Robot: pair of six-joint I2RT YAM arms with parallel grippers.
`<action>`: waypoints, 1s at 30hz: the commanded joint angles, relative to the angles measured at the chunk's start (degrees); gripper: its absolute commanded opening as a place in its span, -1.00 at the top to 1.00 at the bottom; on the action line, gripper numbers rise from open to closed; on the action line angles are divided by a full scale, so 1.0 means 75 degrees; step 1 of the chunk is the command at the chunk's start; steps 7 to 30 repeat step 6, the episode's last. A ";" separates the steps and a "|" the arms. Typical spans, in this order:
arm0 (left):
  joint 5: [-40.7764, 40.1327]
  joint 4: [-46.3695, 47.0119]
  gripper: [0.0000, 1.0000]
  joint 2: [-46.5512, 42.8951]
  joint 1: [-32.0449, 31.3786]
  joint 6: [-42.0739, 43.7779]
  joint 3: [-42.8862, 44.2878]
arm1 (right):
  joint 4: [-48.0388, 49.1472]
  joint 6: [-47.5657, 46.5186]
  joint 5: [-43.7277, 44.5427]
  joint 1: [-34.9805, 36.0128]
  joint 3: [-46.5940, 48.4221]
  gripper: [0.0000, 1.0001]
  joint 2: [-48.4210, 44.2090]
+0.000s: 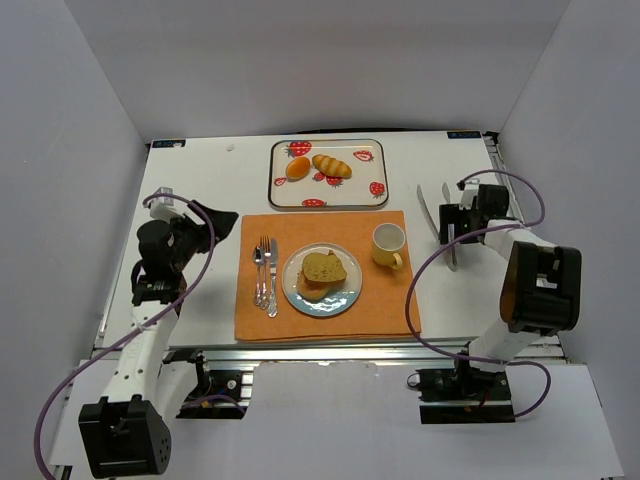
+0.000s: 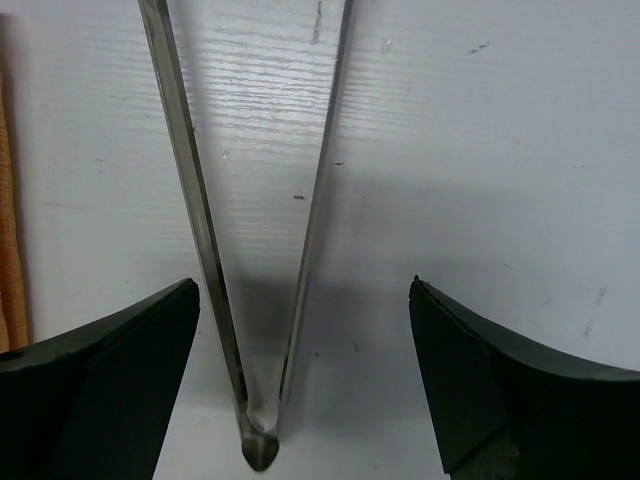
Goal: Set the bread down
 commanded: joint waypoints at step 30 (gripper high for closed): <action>0.0835 0.0252 0.60 0.0354 -0.0078 -0.0104 0.0050 | -0.1310 0.0034 0.0242 0.0181 0.2465 -0.79 -0.1050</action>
